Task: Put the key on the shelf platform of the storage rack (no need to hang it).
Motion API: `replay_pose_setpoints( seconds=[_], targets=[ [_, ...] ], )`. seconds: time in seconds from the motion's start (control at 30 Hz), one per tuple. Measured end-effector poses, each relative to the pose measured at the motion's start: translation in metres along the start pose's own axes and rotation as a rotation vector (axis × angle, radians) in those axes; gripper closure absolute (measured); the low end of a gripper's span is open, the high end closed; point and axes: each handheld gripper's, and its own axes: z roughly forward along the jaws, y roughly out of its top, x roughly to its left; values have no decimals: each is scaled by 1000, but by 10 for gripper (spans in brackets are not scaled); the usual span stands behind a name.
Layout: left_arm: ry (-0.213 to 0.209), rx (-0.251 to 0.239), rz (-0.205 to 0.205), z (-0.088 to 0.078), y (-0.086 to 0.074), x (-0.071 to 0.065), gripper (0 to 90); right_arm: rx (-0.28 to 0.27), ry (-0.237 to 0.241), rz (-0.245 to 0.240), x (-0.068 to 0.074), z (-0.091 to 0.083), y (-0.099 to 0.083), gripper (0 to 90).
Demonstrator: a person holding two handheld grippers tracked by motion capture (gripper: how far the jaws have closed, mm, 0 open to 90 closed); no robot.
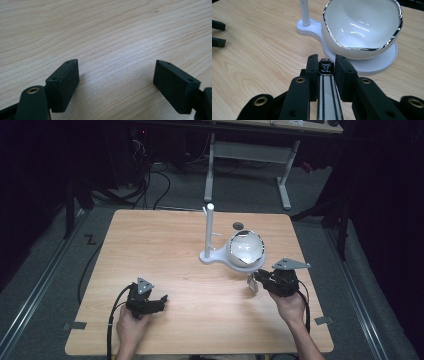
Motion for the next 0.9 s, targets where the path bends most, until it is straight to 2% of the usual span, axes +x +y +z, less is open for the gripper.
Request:
replay_pose_setpoints(
  seconds=[0.33, 0.53, 0.9],
  targets=[
    [0, 0, 0, 0, 0, 0, 212, 2, -5, 13, -10, -13, 4, 744],
    [0, 0, 0, 0, 0, 0, 212, 7, -2, 5, -13, -18, 8, 744],
    [0, 0, 0, 0, 0, 0, 212, -37, -11, 10, -25, -32, 26, 745]
  ],
)
